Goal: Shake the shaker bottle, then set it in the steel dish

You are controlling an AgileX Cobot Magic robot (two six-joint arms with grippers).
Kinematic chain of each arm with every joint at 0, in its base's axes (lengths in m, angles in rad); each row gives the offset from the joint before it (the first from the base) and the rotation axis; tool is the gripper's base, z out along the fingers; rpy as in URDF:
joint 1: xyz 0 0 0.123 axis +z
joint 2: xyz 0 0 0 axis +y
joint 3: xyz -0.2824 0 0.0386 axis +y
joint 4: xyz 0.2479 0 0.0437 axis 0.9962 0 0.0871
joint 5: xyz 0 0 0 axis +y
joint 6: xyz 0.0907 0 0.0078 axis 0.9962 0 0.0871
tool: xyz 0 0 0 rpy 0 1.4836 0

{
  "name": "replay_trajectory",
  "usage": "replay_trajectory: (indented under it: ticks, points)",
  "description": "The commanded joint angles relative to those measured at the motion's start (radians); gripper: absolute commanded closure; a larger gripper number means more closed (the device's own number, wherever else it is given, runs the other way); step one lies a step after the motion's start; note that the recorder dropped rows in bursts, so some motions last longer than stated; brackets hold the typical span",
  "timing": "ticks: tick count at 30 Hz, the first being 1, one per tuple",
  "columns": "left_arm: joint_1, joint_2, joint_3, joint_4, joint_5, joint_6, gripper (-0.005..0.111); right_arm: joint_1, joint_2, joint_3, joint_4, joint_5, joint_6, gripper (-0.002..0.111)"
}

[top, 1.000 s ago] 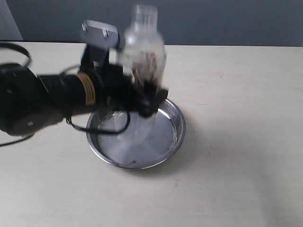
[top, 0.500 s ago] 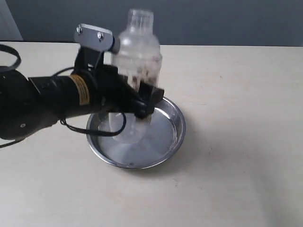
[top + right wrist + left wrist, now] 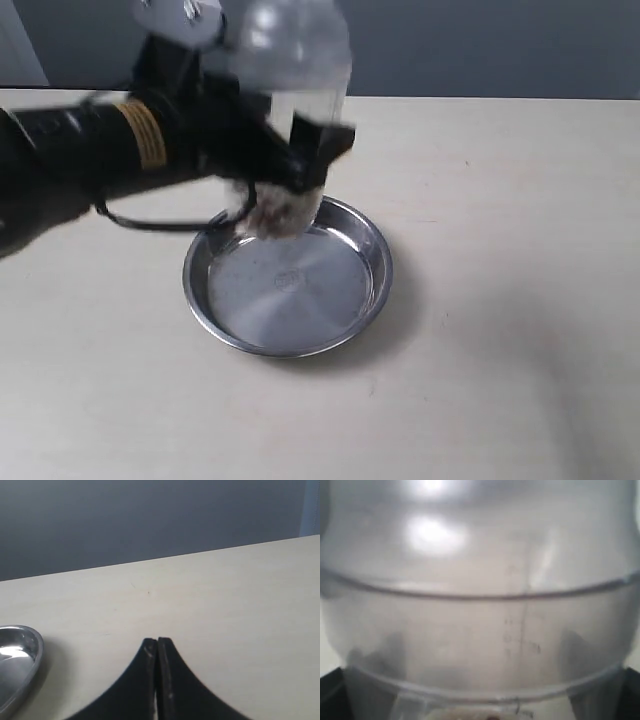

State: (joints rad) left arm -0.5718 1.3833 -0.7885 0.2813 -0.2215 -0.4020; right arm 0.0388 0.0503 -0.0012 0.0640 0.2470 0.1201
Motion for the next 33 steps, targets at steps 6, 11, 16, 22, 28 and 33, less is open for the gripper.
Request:
replay_trajectory:
  ticks: [6,11,16,22,28,33]
  points:
    - [-0.008,-0.069,-0.068,-0.034,-0.085,0.073,0.106,0.001,0.002,0.001,-0.002,-0.011,-0.004,0.109]
    - [-0.009,0.009,0.008,-0.075,0.069,0.041,0.106,0.001,0.002,0.001,-0.002,-0.011,-0.004,0.109]
    - [-0.009,-0.063,-0.029,-0.064,-0.047,0.079,0.106,0.001,0.002,0.001,-0.002,-0.011,-0.004,0.109]
    - [-0.009,0.013,0.082,-0.151,0.032,0.094,0.106,0.001,0.002,0.001,-0.002,-0.011,-0.004,0.109]
    - [-0.008,-0.116,-0.051,-0.133,-0.089,0.181,0.106,0.001,0.002,0.001,-0.002,-0.011,-0.004,0.109]
    - [-0.018,0.052,0.109,-0.248,0.028,0.118,0.106,0.001,0.002,0.001,-0.002,-0.011,-0.004,0.109]
